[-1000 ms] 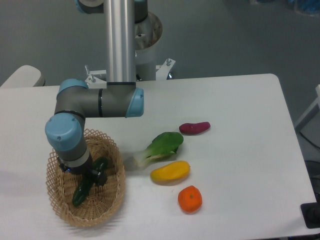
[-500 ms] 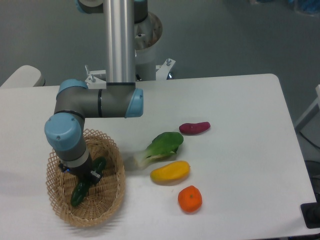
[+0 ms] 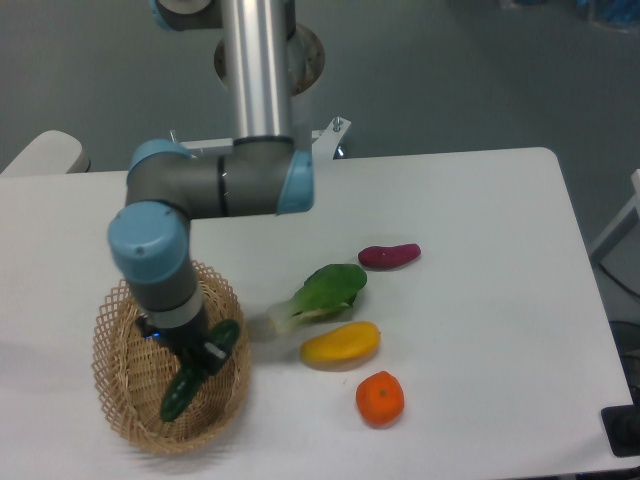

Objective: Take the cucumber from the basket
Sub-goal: 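Lift the cucumber out of the basket and carry it beside the yellow pepper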

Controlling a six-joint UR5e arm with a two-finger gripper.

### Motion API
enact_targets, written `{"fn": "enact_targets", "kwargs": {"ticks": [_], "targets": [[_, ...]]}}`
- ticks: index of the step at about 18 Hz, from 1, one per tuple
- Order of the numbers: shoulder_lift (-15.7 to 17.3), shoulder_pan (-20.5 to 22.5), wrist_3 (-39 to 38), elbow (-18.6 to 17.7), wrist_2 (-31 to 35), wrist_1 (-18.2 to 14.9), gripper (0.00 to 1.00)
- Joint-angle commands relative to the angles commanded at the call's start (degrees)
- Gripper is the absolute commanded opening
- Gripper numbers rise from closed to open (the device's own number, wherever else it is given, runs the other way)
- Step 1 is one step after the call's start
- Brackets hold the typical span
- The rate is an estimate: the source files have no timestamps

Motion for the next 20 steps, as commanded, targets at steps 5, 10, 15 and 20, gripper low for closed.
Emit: {"fn": "enact_targets", "kwargs": {"ticks": [5, 10, 15, 20], "targets": [[1.0, 7.5, 11.3, 3.8, -0.6, -5.0, 0.11], [1.0, 14.0, 23.5, 5.3, -1.8, -7.0, 0.11], [0.8, 18.8, 33.7, 5.3, -2.0, -7.0, 0.11], [0.6, 20.9, 39.1, 5.4, -2.4, -7.0, 0.11]]}}
